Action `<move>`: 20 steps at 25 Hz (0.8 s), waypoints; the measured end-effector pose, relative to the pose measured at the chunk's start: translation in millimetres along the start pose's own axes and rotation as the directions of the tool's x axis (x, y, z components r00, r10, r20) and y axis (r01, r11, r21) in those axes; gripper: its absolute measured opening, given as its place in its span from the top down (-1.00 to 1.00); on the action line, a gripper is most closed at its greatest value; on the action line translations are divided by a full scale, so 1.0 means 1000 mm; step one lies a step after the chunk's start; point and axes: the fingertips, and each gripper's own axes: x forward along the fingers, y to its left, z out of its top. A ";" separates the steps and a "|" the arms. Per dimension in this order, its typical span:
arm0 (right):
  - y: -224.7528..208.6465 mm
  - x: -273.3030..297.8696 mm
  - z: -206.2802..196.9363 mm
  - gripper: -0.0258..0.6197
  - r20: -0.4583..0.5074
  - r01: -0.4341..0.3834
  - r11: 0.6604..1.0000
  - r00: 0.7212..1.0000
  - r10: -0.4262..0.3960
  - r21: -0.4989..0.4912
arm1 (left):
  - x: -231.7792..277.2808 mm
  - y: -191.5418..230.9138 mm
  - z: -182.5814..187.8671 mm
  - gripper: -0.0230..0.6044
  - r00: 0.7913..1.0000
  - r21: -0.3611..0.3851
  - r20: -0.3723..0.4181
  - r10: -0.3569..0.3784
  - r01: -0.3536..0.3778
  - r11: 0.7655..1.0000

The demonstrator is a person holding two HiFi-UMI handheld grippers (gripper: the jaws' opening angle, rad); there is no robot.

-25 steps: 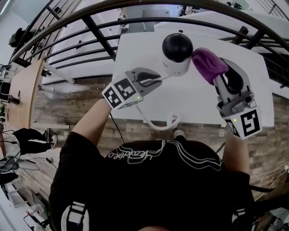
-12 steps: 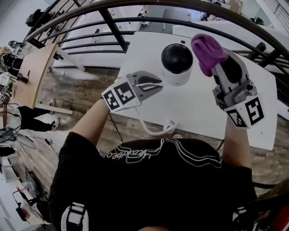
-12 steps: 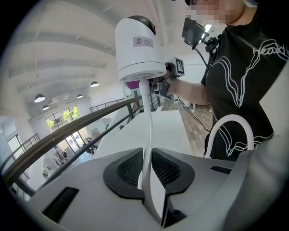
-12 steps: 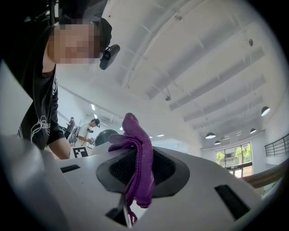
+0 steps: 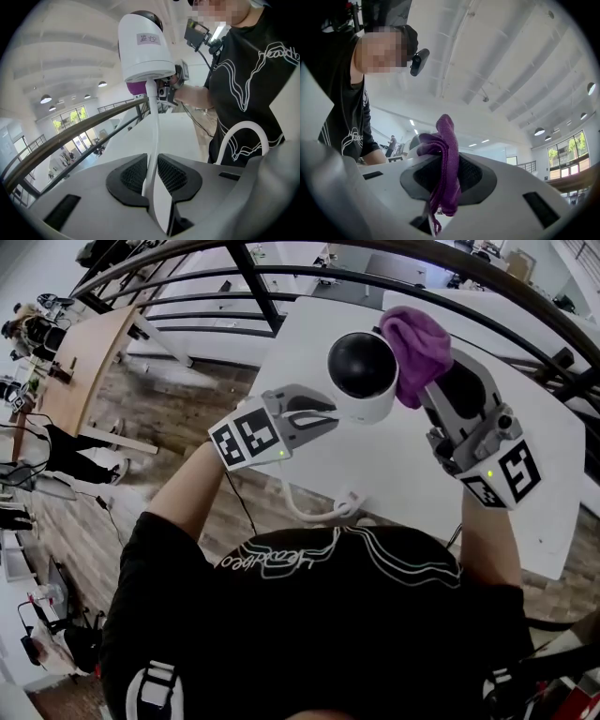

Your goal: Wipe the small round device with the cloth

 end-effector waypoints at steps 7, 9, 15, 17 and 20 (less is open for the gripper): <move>0.004 -0.002 -0.004 0.70 0.023 -0.063 0.998 0.998 0.062 0.028 | 0.003 -0.001 -0.001 0.72 1.000 -0.022 -0.020 0.017 -0.017 1.000; 0.007 -0.004 -0.006 0.70 0.028 -0.074 0.997 0.997 0.073 0.033 | 0.003 -0.001 -0.003 0.72 1.000 -0.023 -0.025 0.017 -0.018 1.000; 0.015 -0.004 0.000 0.70 0.033 -0.114 0.993 0.993 0.113 0.019 | 0.001 0.002 -0.001 0.71 0.999 -0.033 -0.031 0.022 -0.023 0.999; 0.017 -0.007 0.000 0.70 0.033 -0.123 0.992 0.992 0.123 0.017 | 0.002 0.001 -0.001 0.71 0.999 -0.032 -0.036 0.026 -0.027 0.999; 0.023 -0.011 0.002 0.70 0.034 -0.137 0.991 0.990 0.137 0.006 | 0.003 -0.001 -0.001 0.71 0.999 -0.031 -0.045 0.030 -0.032 0.999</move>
